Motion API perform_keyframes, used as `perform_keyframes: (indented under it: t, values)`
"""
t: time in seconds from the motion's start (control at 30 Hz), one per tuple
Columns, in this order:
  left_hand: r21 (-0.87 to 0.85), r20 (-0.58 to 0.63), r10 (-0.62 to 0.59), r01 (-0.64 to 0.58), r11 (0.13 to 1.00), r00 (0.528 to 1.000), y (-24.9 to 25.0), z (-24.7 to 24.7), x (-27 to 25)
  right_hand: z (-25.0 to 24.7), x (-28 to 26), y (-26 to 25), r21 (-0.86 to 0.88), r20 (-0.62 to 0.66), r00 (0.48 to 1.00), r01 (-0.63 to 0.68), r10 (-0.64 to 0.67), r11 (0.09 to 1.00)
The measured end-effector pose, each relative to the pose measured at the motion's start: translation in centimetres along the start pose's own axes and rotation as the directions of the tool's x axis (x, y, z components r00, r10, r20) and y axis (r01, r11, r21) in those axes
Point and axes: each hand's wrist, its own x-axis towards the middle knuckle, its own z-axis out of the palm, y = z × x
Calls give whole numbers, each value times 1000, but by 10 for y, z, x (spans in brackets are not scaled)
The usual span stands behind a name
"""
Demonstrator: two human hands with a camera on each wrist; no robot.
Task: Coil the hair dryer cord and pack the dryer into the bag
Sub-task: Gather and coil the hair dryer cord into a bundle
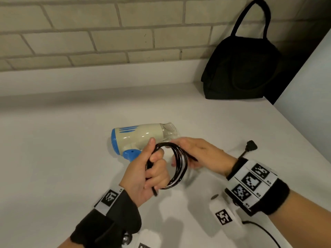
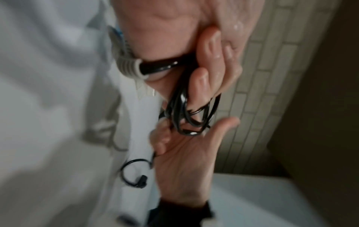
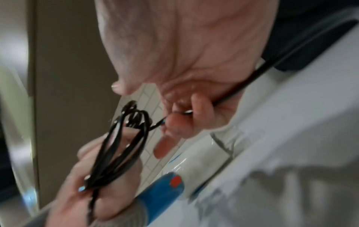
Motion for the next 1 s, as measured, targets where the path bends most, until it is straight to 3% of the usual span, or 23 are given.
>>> perform_keyframes:
  t: [0.07, 0.17, 0.3, 0.4, 0.5, 0.87, 0.93, 1.0]
  values:
    - [-125, 70, 6, 3, 992, 997, 1, -4, 2, 6, -3, 4, 115, 114, 992, -61, 48, 992]
    - [-175, 107, -3, 21, 984, 994, -2, -7, 3, 8, -2, 10, 315, 142, 987, -122, 81, 941]
    - [-111, 42, -39, 44, 993, 998, -4, -11, 2, 6, -5, 19, 418, 146, 988, -105, 47, 903]
    - [39, -29, -66, 67, 997, 997, -2, -16, -4, 9, -10, 24, 440, 164, 986, -106, 36, 892]
    - [167, -126, -67, 88, 982, 990, -3, -16, -9, 5, -14, 27, 385, 174, 984, -102, 37, 917]
    - [-34, -119, -15, 11, 999, 993, -14, -4, -1, -3, -11, 28, 279, 118, 989, -116, 86, 953]
    - [-32, -161, 23, -29, 999, 987, -11, 1, 0, -7, -10, 23, 128, 110, 988, -118, 105, 985]
    - [-51, -220, 68, -82, 995, 973, -3, 4, 0, -17, -15, 19, -229, 110, 982, -126, 154, 965]
